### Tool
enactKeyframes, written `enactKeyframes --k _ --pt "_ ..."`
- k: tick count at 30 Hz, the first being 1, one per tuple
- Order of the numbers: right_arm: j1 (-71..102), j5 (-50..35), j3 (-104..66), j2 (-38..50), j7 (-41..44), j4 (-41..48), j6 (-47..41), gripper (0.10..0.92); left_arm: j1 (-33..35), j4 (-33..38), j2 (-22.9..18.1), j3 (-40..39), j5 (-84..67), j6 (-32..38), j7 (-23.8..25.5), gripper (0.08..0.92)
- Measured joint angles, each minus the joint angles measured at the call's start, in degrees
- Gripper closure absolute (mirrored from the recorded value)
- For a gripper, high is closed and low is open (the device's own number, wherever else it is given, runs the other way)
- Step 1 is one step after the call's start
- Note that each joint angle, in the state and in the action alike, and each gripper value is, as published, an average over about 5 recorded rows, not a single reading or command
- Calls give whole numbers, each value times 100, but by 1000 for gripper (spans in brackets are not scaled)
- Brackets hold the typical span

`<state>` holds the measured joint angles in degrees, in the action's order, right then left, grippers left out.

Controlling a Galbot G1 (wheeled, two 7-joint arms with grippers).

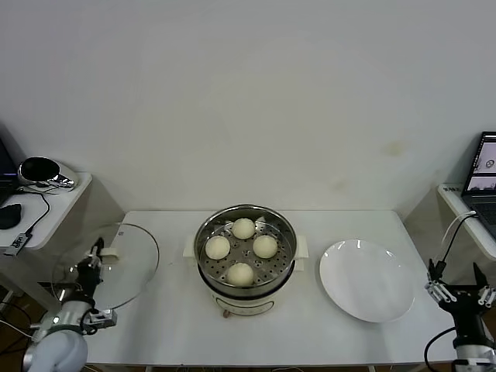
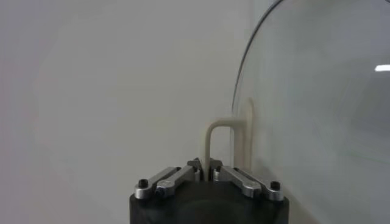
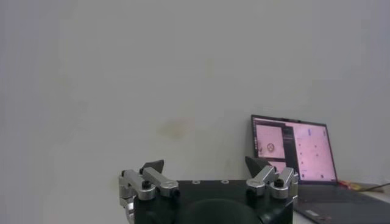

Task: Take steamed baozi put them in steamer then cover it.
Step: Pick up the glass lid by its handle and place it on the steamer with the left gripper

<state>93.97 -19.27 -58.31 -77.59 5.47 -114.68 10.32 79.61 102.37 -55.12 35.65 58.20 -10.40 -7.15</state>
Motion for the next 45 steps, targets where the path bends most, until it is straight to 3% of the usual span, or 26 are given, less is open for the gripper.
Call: enactKeyframes --k 9,14,19,32,45 --pt "20 301 286 -161 -19 -12 76 203 -107 1200 784 -381 -711 -1021 468 850" --pt "13 562 471 -316 -68 -16 118 203 -694 1421 1075 -1171 -913 -1560 650 850" --pt "-42 844 640 -459 -139 -12 112 203 -1512 1448 1064 -2106 -871 -2061 905 850" --pt "-134 1378 923 -674 -238 22 78 203 -2979 1077 -215 -3869 476 -2915 1999 850" --pt "-116 1507 953 -706 -257 31 101 203 -3334 518 -1769 -4533 1750 -3131 2621 850"
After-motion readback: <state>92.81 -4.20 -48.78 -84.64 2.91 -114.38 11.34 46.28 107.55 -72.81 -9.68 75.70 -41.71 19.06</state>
